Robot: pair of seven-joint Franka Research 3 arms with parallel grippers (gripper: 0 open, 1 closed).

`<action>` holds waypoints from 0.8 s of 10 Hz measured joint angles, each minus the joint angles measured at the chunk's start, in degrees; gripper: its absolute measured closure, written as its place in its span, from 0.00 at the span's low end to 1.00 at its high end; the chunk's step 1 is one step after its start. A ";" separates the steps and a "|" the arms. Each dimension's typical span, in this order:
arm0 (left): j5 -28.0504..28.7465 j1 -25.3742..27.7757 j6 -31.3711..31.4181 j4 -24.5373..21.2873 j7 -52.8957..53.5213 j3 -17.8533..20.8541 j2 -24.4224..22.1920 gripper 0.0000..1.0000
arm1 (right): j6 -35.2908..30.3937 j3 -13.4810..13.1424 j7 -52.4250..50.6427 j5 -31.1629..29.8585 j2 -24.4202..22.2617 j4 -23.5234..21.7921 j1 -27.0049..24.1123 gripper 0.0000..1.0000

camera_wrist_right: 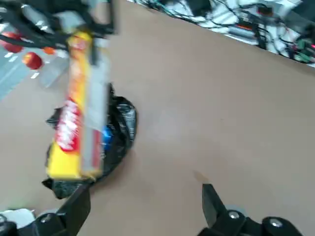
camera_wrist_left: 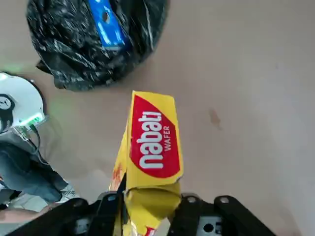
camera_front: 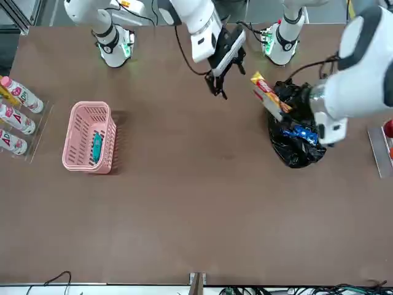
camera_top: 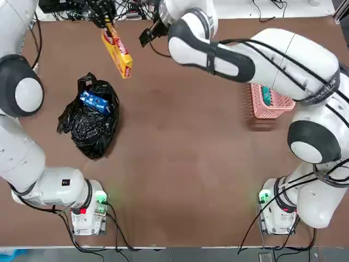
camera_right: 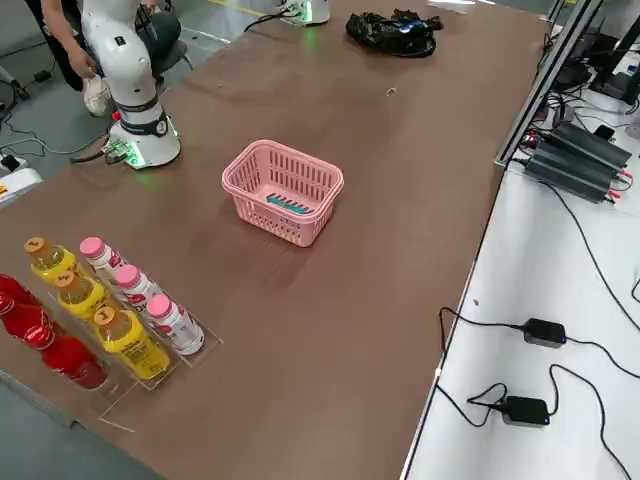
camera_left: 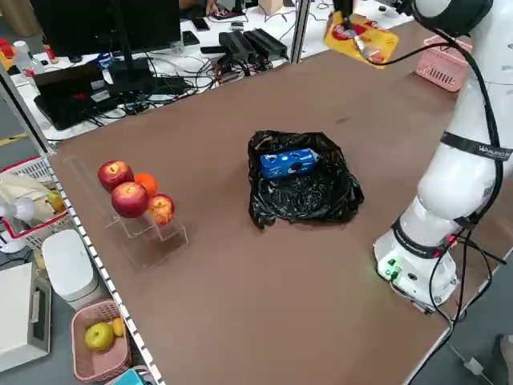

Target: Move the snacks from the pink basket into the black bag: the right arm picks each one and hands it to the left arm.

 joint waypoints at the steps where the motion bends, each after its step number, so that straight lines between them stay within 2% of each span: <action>1: 1.34 3.21 -0.06 -1.66 0.42 0.06 0.51 0.74 | -3.38 -0.13 -0.08 0.01 -0.60 0.19 -2.55 0.00; 3: 5.01 7.35 -0.05 -5.98 0.45 0.09 1.45 0.74 | -9.96 -0.43 -0.03 0.01 -2.49 0.08 -6.93 0.00; 5: 6.08 12.58 2.27 -11.16 0.02 0.08 1.34 0.74 | -11.53 -1.21 -0.13 -0.19 -4.57 -2.64 -12.72 0.00; 6: 6.17 15.53 5.74 -14.96 0.03 0.07 0.62 0.74 | -11.84 -1.84 -0.33 -1.61 -6.26 -5.64 -15.25 0.00; 8: 6.24 19.95 13.77 -22.88 0.10 0.06 -0.83 0.74 | -12.18 -2.85 -0.36 -5.05 -11.70 -15.25 -20.32 0.00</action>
